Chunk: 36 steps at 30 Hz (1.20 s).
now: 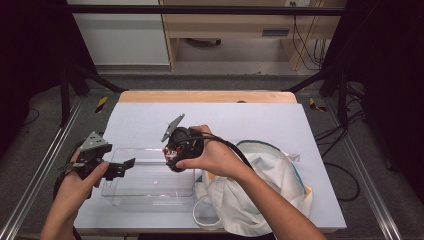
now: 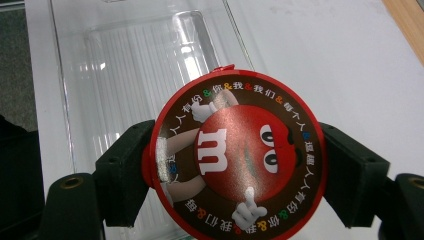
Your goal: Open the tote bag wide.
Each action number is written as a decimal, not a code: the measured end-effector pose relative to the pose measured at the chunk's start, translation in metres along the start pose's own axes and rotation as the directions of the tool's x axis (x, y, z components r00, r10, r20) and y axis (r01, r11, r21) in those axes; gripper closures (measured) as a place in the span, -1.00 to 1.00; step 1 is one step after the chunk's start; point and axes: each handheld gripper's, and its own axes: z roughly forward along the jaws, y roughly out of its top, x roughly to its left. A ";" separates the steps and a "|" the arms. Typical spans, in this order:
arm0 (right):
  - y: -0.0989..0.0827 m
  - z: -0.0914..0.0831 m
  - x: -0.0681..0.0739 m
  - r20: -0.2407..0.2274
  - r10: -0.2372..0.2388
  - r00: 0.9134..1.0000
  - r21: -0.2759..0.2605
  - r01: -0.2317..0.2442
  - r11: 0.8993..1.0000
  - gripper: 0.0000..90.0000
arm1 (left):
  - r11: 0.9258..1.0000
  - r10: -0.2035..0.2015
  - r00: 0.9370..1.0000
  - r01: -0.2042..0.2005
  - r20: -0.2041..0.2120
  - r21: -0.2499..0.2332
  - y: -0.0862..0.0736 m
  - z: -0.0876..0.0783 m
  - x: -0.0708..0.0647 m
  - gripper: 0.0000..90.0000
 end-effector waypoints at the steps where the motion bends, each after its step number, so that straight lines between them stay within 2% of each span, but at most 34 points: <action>1: -0.001 -0.001 0.000 0.001 0.001 1.000 0.000 -0.001 1.000 -0.47 | 1.000 0.000 1.000 0.000 0.001 0.000 0.000 0.000 0.000 -0.93; 6: -0.007 -0.001 0.002 0.003 -0.003 1.000 0.001 0.003 1.000 -0.47 | 1.000 0.002 1.000 -0.002 -0.001 0.004 0.000 0.000 0.000 -0.93; 12: -0.018 0.008 0.007 -0.013 -0.003 1.000 0.026 0.003 1.000 -0.47 | 1.000 0.007 1.000 -0.007 0.001 0.007 0.000 0.000 -0.001 -0.93; 20: -0.026 0.016 0.009 -0.022 -0.001 1.000 0.024 0.001 1.000 -0.47 | 1.000 0.005 1.000 -0.005 0.000 0.002 0.000 -0.001 -0.001 -0.93; 36: -0.030 0.031 0.009 -0.020 -0.011 1.000 0.060 0.012 0.998 -0.47 | 1.000 0.008 1.000 -0.008 0.004 0.000 0.000 -0.002 -0.001 -0.93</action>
